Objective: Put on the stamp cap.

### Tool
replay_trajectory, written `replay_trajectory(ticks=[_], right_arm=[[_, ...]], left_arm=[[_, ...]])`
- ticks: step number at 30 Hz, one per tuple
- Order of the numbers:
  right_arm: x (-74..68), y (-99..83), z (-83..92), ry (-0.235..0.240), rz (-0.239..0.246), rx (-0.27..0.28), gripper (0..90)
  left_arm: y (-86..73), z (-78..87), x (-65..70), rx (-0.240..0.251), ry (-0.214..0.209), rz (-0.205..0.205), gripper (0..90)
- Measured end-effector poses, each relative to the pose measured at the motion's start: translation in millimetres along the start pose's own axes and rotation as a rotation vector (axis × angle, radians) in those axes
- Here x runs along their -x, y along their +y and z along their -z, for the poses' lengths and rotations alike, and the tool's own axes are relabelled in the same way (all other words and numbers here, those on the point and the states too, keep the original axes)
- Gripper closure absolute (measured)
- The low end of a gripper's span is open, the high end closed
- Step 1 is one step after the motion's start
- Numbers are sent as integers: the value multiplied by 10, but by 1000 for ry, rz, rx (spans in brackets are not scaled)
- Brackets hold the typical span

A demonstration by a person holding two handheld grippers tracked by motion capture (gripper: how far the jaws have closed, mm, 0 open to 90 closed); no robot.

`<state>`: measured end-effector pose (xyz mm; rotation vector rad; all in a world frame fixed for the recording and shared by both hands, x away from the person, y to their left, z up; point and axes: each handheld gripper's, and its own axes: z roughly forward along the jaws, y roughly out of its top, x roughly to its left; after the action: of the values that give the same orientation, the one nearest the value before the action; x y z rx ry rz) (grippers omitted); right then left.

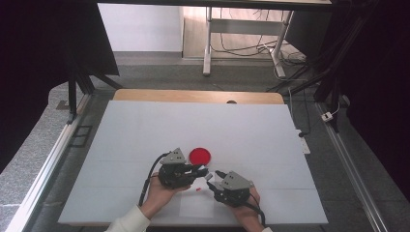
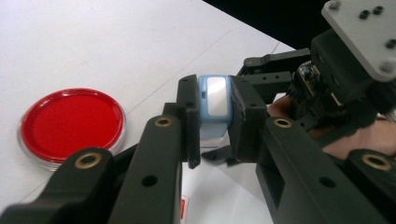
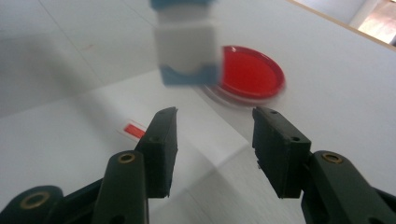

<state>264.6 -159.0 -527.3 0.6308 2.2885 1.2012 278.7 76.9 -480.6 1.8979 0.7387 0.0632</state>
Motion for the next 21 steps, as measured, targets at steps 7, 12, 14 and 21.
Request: replay_trajectory(ticks=[7, 12, 14, 21], right_arm=[[289, -130, 221, -23, -57, -28, 493], [494, -242, 388, -30, -92, -25, 492], [571, -282, 446, -37, -106, -23, 492], [726, -390, 607, -47, -114, -29, 494]], left_arm=[[-3, 26, -14, -4, 22, -11, 755], [1, 60, -27, -1, 32, -18, 754], [5, 75, -37, -1, 36, -21, 755], [13, 131, -72, -7, 52, -34, 754]])
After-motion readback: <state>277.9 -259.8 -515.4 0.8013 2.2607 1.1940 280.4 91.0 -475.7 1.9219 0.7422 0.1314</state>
